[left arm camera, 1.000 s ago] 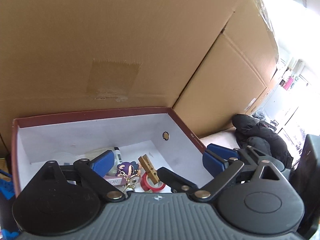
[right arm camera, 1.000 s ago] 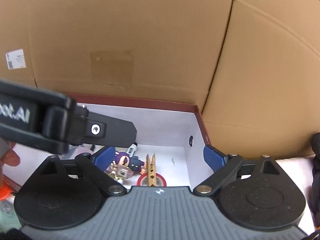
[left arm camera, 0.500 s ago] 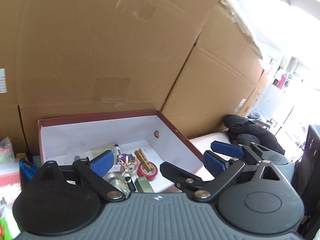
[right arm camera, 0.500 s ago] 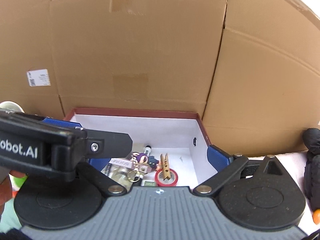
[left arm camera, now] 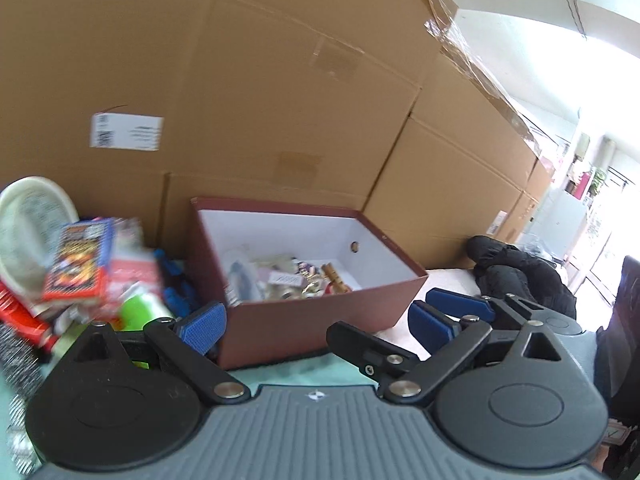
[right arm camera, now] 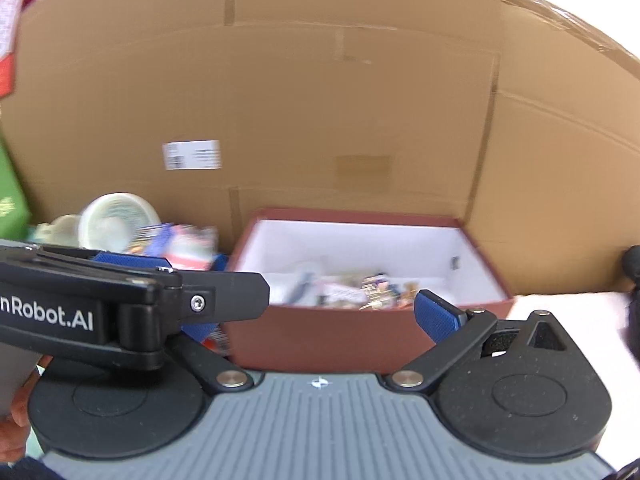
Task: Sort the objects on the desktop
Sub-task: 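Move both tools back toward the pile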
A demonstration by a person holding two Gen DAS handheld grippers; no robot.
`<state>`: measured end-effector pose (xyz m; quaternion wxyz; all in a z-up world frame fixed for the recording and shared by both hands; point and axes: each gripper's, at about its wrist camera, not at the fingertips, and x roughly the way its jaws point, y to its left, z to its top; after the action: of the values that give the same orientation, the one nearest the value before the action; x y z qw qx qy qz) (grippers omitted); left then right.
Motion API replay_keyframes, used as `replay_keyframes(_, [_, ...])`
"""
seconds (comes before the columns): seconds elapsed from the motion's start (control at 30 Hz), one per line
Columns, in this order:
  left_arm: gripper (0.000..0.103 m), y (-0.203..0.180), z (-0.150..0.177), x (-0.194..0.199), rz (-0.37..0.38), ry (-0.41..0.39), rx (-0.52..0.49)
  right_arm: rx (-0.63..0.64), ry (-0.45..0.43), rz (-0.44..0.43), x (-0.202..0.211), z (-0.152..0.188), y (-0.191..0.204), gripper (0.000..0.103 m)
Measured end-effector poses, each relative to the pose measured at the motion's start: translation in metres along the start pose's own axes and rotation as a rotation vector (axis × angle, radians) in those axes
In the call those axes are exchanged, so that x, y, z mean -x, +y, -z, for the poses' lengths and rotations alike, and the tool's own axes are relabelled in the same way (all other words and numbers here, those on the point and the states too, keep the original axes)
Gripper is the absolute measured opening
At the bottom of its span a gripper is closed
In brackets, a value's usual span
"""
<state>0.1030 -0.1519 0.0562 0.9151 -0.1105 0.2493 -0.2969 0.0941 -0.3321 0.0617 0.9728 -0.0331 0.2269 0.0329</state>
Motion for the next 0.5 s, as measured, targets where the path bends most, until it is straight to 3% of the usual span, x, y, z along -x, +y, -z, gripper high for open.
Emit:
replay_keyframes(0.23, [0.101,0.043,0.048,0.055,-0.032,-0.034,0.115,-0.071,-0.047,-0.202,0.012,0.042,0.049,0.101])
replay_keyframes(0.5, [0.101,0.093,0.090,0.075,-0.145,0.019,0.146,-0.050,0.015,-0.276,0.002,0.091,0.098,0.101])
